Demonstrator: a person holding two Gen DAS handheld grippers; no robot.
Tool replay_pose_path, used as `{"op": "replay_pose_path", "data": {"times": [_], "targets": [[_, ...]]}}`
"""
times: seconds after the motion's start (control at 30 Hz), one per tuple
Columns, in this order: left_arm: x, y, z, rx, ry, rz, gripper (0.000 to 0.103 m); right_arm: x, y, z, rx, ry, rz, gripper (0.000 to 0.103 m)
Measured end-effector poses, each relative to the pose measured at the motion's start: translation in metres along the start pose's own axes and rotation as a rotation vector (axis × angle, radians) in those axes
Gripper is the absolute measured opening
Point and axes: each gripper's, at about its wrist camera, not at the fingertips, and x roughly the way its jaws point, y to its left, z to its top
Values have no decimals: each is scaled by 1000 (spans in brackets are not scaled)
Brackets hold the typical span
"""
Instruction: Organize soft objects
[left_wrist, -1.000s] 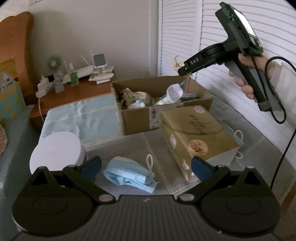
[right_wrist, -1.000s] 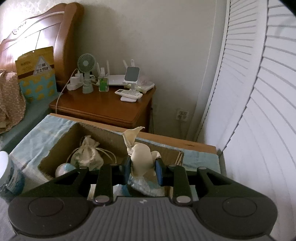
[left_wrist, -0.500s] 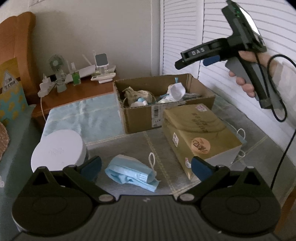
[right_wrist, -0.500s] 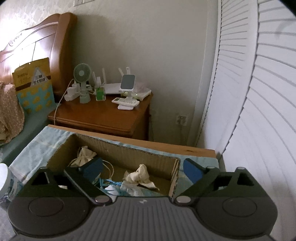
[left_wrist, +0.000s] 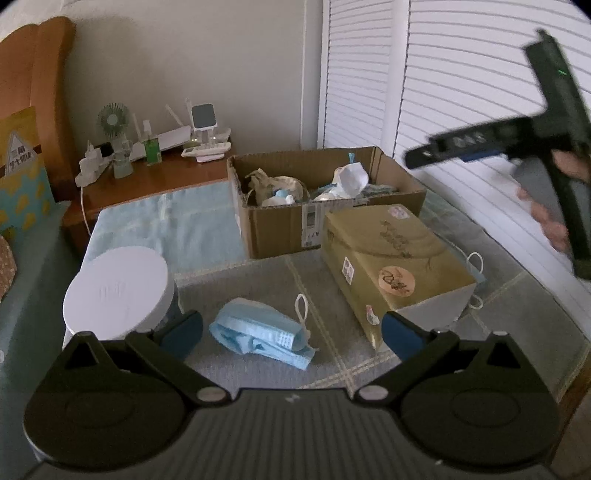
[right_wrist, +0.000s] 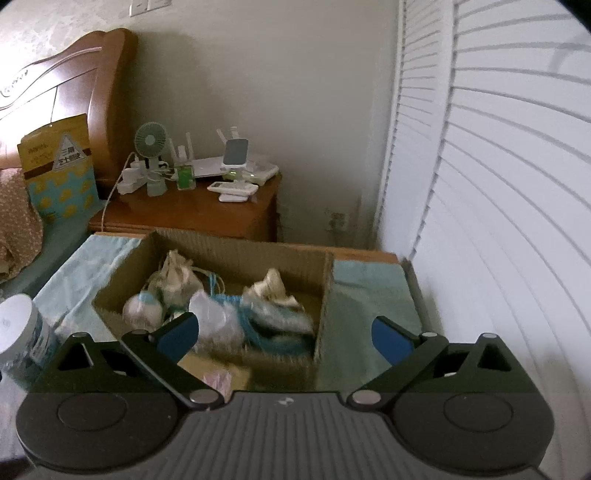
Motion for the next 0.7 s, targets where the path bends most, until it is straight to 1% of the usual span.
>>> {"op": "replay_pose_path", "data": {"times": [0.1,0.37,0.53,0.6,0.7], "targets": [[0,1,-2,-6,-1,0,102,-16,-1,-15,15,-1,-30,103],[1,2,-8,-10,6,-15,102,-48,-3,-55,44,28,-56,103],[6,3,-9,-19,24,8,102,-54,-3,-81,33,75,-78,103],[7,3,-9,-18,29,0,102,-52,-3,-92,23,107,-89,103],[9,2,-10,-16,35,2,102,-48,-4,-102,14,137,-80,103]]}}
